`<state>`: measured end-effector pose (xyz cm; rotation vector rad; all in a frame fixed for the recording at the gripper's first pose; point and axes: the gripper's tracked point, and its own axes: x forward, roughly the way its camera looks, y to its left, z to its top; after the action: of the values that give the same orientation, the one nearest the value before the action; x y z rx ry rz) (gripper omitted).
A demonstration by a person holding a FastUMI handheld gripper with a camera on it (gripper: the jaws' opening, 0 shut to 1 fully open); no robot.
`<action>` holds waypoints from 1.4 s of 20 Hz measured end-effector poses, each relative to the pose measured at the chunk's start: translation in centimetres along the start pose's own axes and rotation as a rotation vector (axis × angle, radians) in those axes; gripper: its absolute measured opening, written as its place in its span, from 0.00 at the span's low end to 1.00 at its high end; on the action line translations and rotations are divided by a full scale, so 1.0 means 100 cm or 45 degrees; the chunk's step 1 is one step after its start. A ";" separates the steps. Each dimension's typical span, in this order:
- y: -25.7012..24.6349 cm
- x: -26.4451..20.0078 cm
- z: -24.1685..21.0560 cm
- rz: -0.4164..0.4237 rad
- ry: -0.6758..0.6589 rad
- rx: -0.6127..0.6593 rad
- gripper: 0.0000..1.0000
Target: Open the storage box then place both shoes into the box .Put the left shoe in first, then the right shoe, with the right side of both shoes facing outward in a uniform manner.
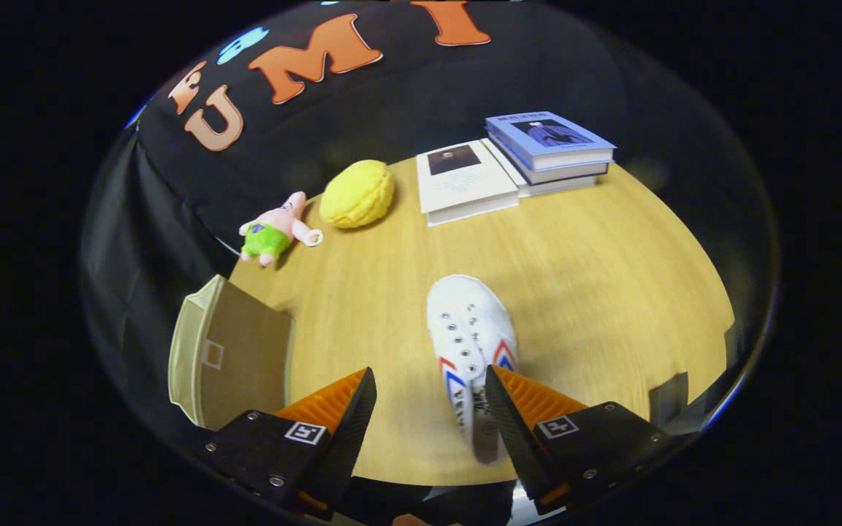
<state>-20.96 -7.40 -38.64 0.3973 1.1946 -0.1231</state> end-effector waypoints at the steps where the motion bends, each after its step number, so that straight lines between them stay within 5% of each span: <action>1: -0.017 0.005 -0.003 -0.040 0.014 0.000 0.89; 10: -0.069 0.054 -0.040 -0.113 0.118 -0.012 0.88; 15: -0.055 0.063 -0.042 0.005 0.133 -0.026 0.85; 18: -0.047 0.074 -0.042 0.017 0.131 0.029 0.39; 24: -0.043 0.060 -0.041 -0.021 0.143 0.171 0.12; 28: -0.028 0.051 -0.036 -0.007 0.141 0.175 0.12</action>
<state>-23.09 -8.10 -45.08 0.5271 1.3001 -0.1910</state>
